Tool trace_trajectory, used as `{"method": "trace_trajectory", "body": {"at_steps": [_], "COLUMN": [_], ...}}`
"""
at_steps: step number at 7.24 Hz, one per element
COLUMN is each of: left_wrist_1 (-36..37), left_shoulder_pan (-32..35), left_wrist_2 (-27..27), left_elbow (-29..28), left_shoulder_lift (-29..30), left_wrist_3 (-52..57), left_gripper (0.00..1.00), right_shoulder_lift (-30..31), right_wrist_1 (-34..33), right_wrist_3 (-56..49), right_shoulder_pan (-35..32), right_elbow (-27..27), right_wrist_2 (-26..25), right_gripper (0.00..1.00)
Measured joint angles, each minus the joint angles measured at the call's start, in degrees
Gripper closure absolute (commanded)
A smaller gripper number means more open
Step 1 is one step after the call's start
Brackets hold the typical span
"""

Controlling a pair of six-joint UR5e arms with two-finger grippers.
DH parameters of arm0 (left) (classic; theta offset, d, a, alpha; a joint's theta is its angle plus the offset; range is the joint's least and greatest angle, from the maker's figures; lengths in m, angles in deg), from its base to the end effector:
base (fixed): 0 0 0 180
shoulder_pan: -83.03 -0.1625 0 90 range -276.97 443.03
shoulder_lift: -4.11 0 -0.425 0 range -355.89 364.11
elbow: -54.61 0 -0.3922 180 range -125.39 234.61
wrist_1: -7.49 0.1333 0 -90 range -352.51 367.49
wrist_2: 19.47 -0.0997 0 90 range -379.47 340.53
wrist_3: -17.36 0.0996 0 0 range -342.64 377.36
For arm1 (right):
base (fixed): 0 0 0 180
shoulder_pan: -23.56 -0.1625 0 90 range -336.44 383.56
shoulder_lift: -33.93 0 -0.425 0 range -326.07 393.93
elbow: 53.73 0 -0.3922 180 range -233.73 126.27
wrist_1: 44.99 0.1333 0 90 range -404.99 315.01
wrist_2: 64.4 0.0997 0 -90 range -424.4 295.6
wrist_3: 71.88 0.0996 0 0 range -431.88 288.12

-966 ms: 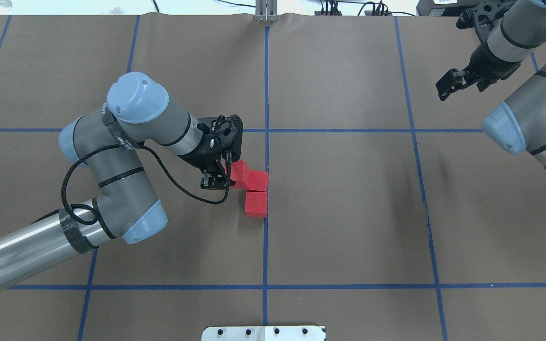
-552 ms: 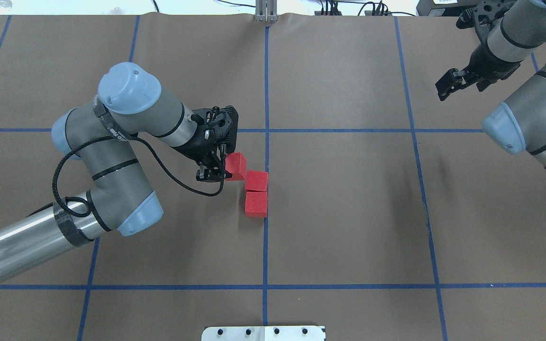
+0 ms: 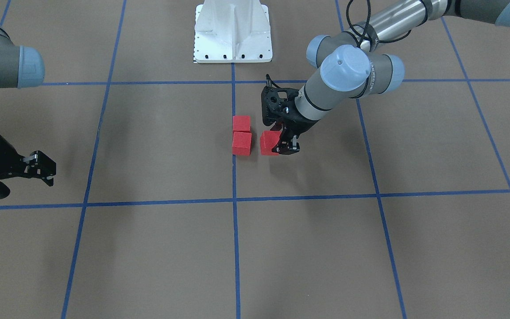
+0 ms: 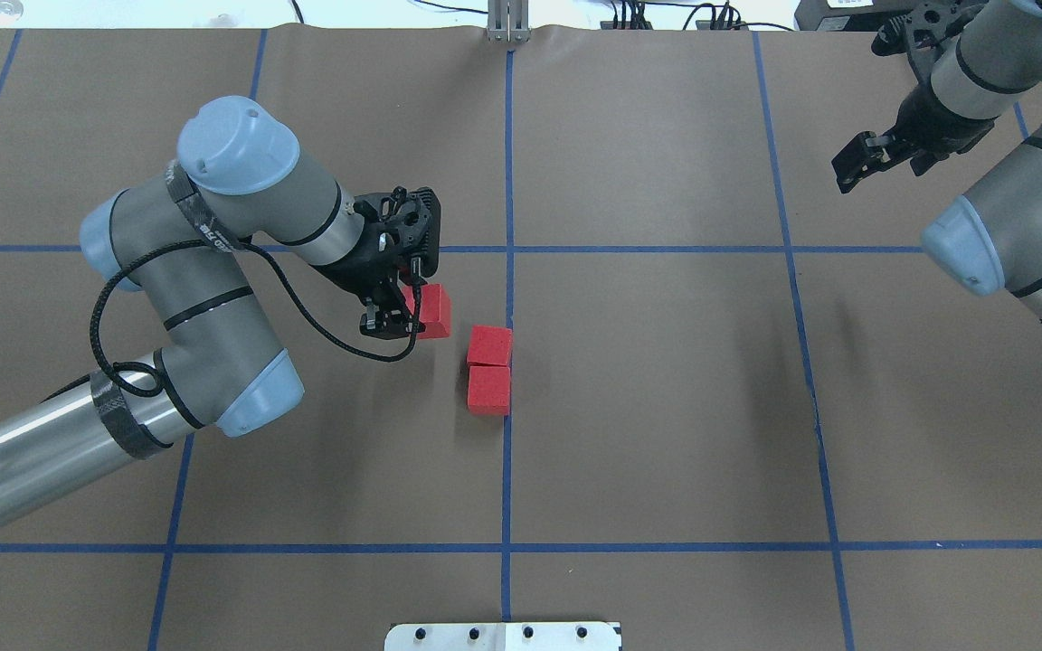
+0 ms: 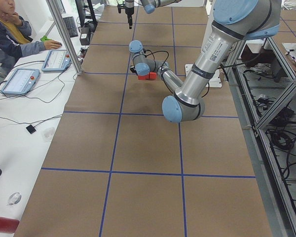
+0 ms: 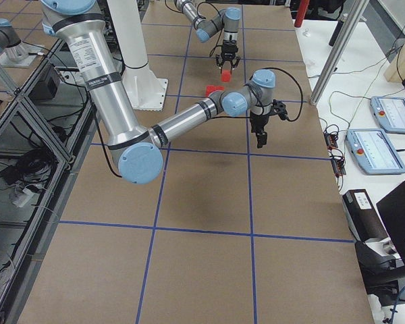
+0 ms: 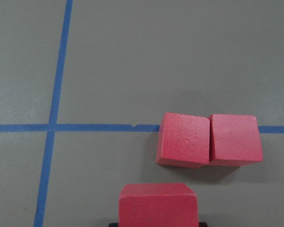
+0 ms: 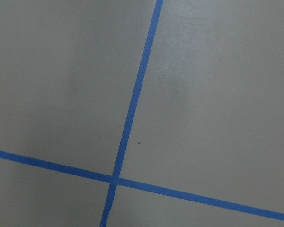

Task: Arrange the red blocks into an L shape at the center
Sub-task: 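Lower the red cube beside the farther center cube with the left gripper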

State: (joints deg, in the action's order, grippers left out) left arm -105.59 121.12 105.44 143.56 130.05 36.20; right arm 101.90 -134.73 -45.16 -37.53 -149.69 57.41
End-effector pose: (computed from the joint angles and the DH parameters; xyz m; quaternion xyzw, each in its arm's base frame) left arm 0.4986 -0.4877 0.2411 0.3685 0.3831 0.6016 0.5963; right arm -0.2356 -0.5937 0.3998 0.0836 -0.3446 -0.0847 0.9312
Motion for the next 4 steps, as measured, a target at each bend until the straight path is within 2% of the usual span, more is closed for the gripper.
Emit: {"method": "trace_trajectory", "body": {"at_steps": [4], "left_wrist_1": [0.5], "left_shoulder_pan": [-4.3], "left_wrist_2": [-4.2], "left_elbow": [-0.1], "left_shoulder_lift": [0.3], "left_wrist_3": [-0.4], "left_gripper": [1.0], "right_shoulder_lift": [0.1], "right_wrist_1": [0.0], "right_wrist_3": [0.0], "right_shoulder_pan": [0.0], "right_elbow": [0.0], "right_wrist_2": [0.0], "right_gripper": [0.01]}}
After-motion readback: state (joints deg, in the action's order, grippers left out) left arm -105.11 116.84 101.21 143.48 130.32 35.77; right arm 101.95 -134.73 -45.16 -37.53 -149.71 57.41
